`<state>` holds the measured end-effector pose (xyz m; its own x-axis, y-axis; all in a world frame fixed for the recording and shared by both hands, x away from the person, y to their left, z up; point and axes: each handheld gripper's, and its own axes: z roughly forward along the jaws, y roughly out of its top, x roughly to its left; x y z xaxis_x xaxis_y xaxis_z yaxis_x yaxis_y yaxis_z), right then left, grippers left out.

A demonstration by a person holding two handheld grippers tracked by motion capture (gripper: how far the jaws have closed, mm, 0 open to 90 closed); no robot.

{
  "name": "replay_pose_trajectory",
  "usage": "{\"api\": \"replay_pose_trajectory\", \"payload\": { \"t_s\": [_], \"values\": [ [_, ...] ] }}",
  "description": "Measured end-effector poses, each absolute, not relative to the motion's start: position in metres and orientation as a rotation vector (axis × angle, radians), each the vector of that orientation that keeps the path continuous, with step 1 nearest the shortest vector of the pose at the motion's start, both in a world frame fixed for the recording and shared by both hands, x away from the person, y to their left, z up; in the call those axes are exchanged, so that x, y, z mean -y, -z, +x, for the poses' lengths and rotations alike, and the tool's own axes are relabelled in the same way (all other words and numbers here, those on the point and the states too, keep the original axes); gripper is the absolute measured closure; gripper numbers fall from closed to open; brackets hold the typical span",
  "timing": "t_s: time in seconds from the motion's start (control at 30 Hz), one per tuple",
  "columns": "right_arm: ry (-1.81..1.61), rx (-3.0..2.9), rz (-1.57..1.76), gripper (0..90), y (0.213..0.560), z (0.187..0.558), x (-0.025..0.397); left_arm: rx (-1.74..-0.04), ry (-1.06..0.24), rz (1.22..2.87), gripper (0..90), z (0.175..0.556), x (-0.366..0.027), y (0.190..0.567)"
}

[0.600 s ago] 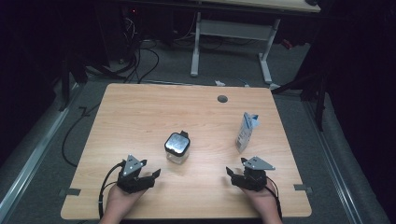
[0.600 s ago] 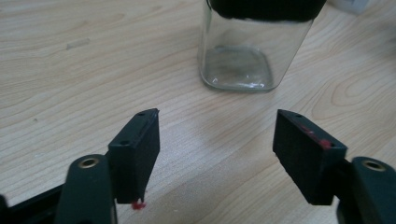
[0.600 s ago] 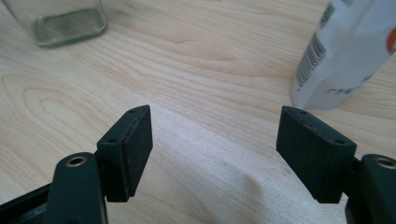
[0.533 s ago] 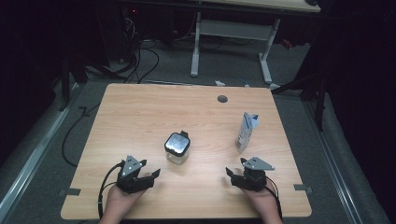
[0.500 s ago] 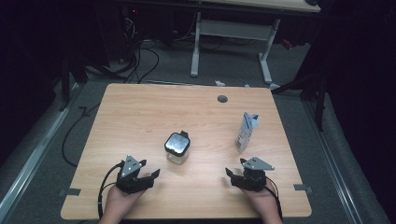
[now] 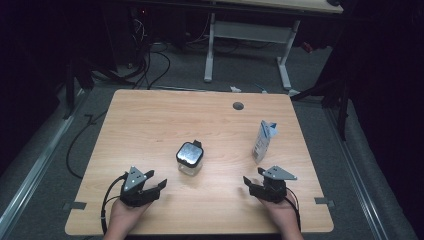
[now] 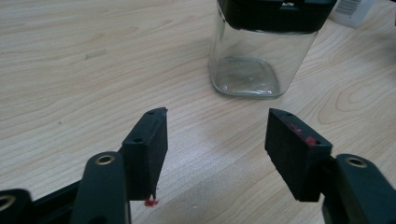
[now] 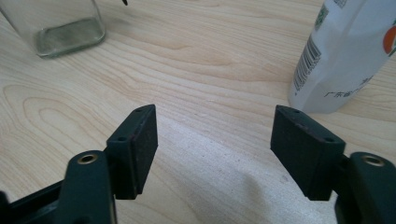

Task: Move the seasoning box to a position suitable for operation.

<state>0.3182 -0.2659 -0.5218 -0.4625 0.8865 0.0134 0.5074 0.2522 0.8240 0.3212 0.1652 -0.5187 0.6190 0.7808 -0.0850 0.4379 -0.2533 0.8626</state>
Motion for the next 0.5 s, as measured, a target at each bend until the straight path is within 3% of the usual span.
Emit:
{"api": "replay_pose_trajectory", "payload": {
  "t_s": [0.13, 0.27, 0.5],
  "values": [
    [-1.094, -2.070, 1.247, 36.7, 0.5219, 0.3183, 0.2646, -0.971, -0.465, 1.902, 46.3, 0.3177, -0.1683, 0.5162],
    [-1.110, -2.047, 1.261, 44.8, 0.5188, 0.3185, 0.2650, -1.045, -0.441, 1.875, 40.7, 0.3170, -0.1686, 0.5155],
    [-1.154, -2.045, 1.291, 46.8, 0.5164, 0.3172, 0.2669, -1.059, -0.472, 1.883, 36.2, 0.3179, -0.1616, 0.5139]
  ]
}}
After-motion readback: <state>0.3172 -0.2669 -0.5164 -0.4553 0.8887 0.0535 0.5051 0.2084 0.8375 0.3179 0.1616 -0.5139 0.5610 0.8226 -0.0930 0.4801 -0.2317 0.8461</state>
